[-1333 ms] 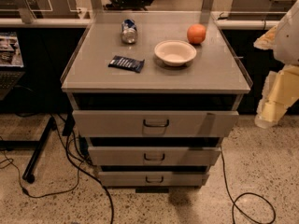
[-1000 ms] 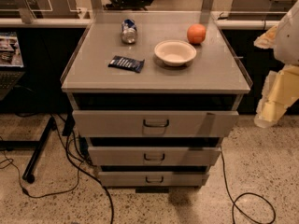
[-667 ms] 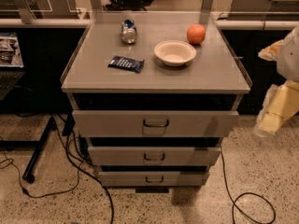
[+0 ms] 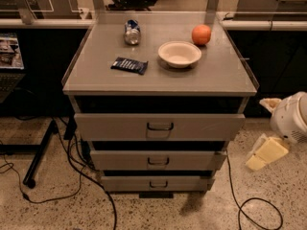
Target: Open bottom drawer
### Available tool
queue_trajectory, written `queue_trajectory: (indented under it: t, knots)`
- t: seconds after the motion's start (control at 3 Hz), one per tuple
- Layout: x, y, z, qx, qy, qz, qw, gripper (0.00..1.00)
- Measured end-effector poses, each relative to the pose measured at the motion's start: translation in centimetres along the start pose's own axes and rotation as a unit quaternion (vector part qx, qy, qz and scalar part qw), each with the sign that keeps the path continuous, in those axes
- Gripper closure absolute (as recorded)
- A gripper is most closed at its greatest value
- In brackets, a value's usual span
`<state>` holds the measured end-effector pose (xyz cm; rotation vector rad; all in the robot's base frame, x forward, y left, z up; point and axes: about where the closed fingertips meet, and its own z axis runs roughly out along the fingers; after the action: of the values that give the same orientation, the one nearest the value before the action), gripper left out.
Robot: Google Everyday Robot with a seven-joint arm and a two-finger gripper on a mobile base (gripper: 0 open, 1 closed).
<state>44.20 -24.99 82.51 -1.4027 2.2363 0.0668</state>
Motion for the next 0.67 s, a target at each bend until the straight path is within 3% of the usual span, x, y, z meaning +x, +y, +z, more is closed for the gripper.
queue_trajectory:
  t: [0.33, 0.67]
  knots:
    - [2.82, 0.28, 5.01, -0.029, -0.028, 0.019, 0.9990, 0.00]
    - [2.82, 0.28, 5.02, -0.029, -0.028, 0.019, 0.9990, 0.00]
